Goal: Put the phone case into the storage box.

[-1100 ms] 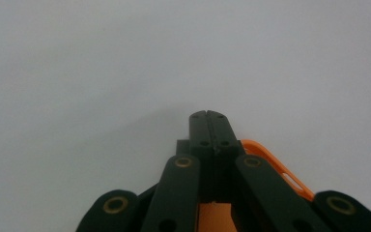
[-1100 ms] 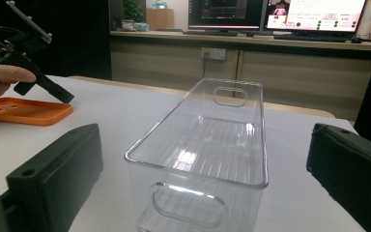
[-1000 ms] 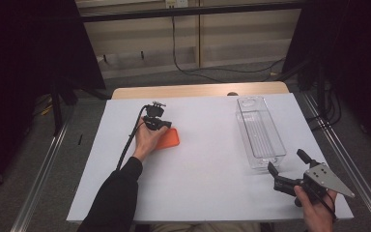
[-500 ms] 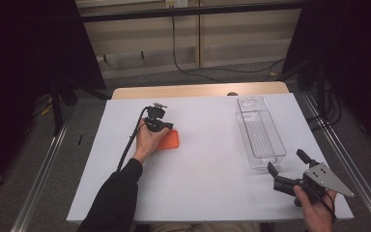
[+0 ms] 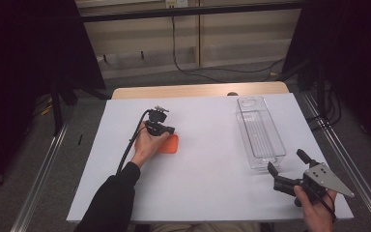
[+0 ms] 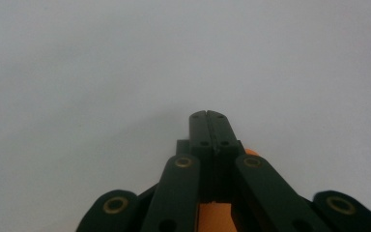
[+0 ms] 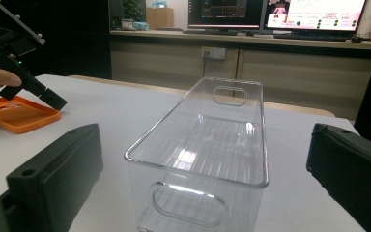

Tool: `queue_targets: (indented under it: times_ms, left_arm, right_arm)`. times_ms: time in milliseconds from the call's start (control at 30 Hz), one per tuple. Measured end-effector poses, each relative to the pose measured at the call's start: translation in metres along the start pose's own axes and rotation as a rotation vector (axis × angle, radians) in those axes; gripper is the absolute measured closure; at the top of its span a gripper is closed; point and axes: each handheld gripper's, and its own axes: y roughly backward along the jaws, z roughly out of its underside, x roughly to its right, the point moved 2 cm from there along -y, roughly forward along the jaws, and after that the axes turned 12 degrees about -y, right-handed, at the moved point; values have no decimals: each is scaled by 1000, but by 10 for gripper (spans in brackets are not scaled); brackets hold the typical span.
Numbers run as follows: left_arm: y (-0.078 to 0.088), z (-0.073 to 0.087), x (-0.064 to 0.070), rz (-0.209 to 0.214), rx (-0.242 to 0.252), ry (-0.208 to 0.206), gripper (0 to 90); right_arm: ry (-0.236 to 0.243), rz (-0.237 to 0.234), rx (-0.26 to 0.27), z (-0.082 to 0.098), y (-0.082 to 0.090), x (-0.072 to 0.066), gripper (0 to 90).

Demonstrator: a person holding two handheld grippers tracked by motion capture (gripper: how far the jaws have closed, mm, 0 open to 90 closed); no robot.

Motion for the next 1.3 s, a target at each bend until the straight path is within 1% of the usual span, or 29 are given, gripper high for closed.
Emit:
queue_targets:
  times_ms: [100,133,167,233,267,333,367,433,567,700,900,967,1000,1067,1200,1233,1267,1300]
  left_arm:
    - [1,1,3,4,-2,-13,900]
    - [1,1,4,2,-1,-12,900]
    - [2,2,4,10,1,-12,900]
    - [2,4,7,6,6,-8,900]
    - [3,4,7,6,5,-15,900]
    - [4,6,9,17,7,-16,900]
    - [4,6,10,11,10,-14,900]
    - [6,7,11,16,4,-23,900]
    - [6,9,15,19,6,-28,900]
    - [8,12,17,34,10,-5,900]
    - [11,16,23,47,10,-18,900]
    - [12,17,24,49,13,-13,900]
    - [13,18,24,53,10,-17,900]
    - [14,19,24,71,10,-18,900]
    - [14,21,25,79,22,-3,900]
    - [15,21,25,79,17,-10,900]
    - [15,22,26,77,17,-7,900]
    - [15,22,26,84,17,-8,900]
  right_arm:
    - [-1,-1,0,0,0,0,0]
    - [-1,-1,0,0,0,0,0]
    - [-1,-1,0,0,0,0,0]
    - [-4,1,0,0,0,0,0]
    - [-4,1,1,0,0,0,0]
    - [-3,1,2,0,0,0,0]
    - [-2,1,1,0,0,0,0]
    - [-2,1,1,0,0,0,0]
    - [0,1,1,0,0,0,0]
    - [0,1,0,0,0,0,0]
    - [0,1,-1,0,0,0,0]
    - [0,1,0,0,0,0,0]
    - [-1,1,1,0,0,-1,0]
    - [0,0,0,0,0,-1,0]
    - [0,-1,-1,0,0,-1,0]
    - [0,-1,-2,0,0,-1,0]
    - [-1,0,-2,0,0,-1,0]
    - [0,0,0,0,0,0,0]
